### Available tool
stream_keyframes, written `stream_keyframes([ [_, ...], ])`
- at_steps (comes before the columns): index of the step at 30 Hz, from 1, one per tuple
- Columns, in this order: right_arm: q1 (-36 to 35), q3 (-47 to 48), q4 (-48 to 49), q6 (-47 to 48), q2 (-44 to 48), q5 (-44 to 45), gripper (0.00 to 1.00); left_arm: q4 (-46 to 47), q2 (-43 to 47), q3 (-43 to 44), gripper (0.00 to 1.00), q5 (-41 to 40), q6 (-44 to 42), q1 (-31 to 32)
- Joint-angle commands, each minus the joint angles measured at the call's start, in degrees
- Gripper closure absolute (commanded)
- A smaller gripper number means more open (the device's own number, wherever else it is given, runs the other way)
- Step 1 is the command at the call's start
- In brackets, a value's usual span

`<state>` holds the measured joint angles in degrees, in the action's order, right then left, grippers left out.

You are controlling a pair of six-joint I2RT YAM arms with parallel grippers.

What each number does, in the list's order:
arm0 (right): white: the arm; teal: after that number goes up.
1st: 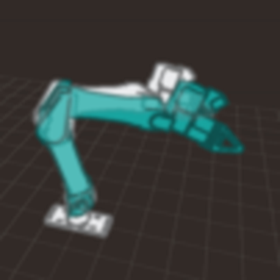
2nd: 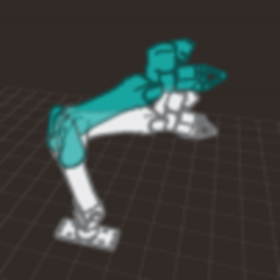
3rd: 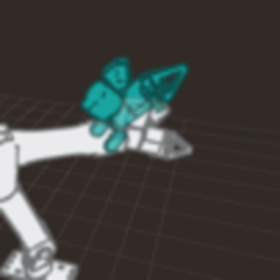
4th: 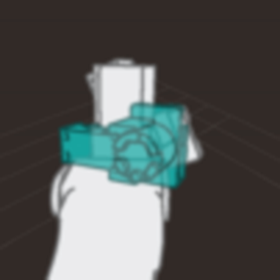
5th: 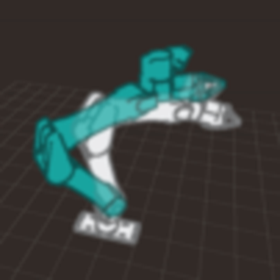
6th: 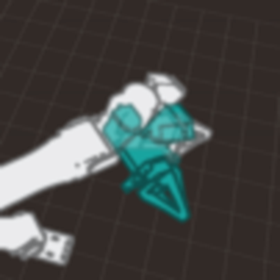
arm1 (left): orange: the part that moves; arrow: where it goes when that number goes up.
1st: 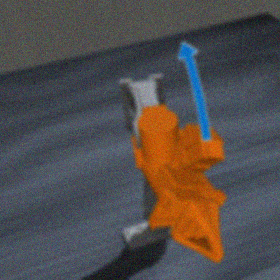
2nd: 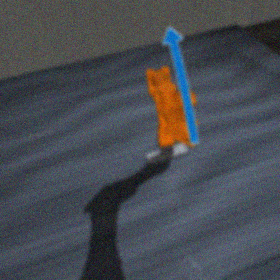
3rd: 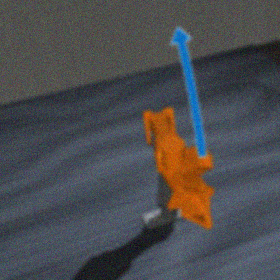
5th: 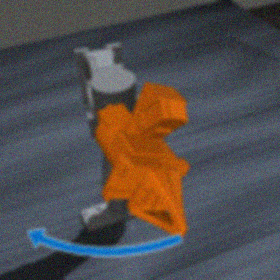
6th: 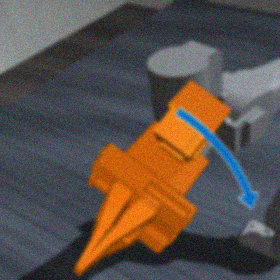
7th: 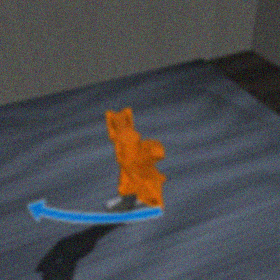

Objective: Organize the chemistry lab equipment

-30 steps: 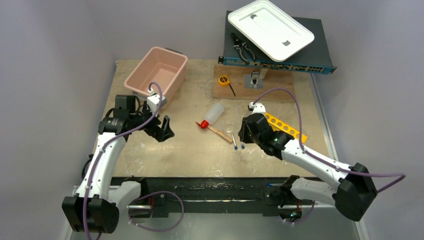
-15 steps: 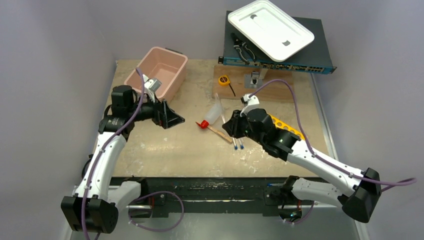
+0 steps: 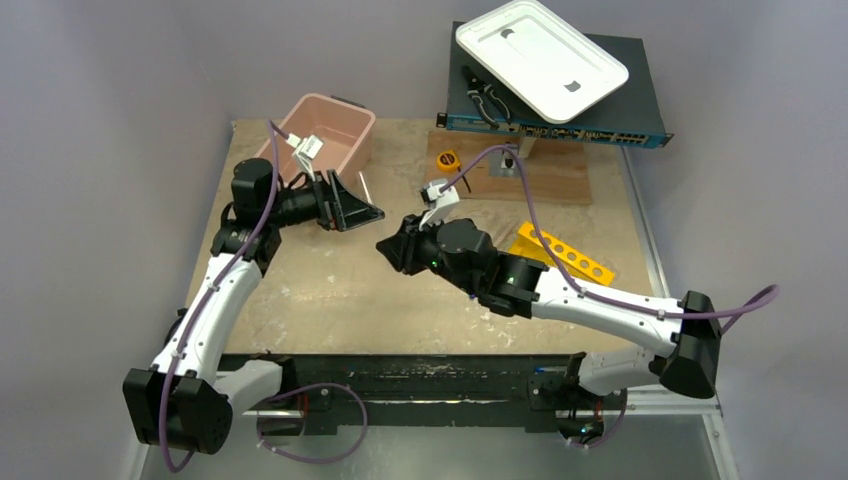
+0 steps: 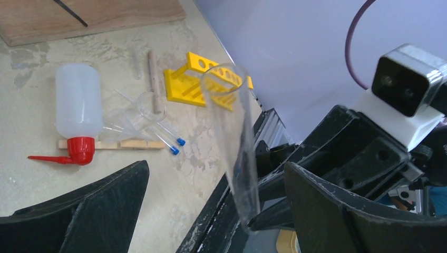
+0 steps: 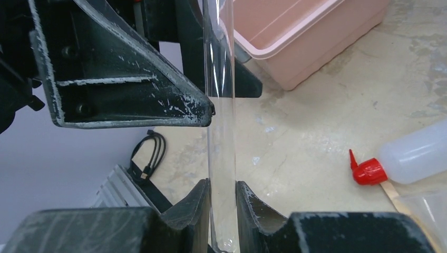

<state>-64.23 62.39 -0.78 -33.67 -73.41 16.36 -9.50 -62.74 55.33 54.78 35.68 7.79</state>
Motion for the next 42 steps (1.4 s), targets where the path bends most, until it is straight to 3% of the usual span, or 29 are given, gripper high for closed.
stream_keyframes([
  [1,-1.78,4.01,5.62,-2.06,-2.45,4.60,1.00,9.58,1.80,-1.90,0.03,1.25,7.71,-0.38],
  [6,-1.95,3.91,6.69,-4.11,-3.15,6.58,1.00,11.87,1.71,-2.88,0.15,2.10,7.76,-1.11],
  [12,-1.95,3.78,7.59,-5.78,-4.17,8.18,1.00,14.02,1.95,-4.07,0.49,3.30,8.11,-1.07],
  [20,-2.45,5.35,9.12,-6.04,-7.96,6.63,1.00,14.82,2.56,-3.95,0.52,5.13,8.42,-1.11],
  [21,-2.46,5.45,9.20,-6.05,-8.13,6.93,1.00,14.70,2.57,-4.00,0.55,5.20,8.10,-1.11],
  [25,-2.57,5.20,9.48,-6.23,-7.65,8.86,1.00,13.17,2.84,-3.96,0.82,5.57,6.07,-1.11],
  [29,-2.57,5.97,9.48,-5.70,-8.16,7.79,0.99,10.15,3.62,-3.34,0.91,5.71,3.44,-1.11],
  [32,-2.56,7.07,7.98,-4.24,-8.21,4.40,0.66,4.70,4.08,-1.72,0.95,4.90,-0.56,-1.11],
  [34,-2.46,7.82,6.24,-1.95,-6.87,0.70,0.55,0.93,4.43,-0.59,0.95,4.26,-4.10,-1.11],
  [42,6.67,11.70,-6.90,6.25,1.90,-20.44,0.44,-12.82,6.29,3.86,0.95,11.59,-20.24,0.09],
])
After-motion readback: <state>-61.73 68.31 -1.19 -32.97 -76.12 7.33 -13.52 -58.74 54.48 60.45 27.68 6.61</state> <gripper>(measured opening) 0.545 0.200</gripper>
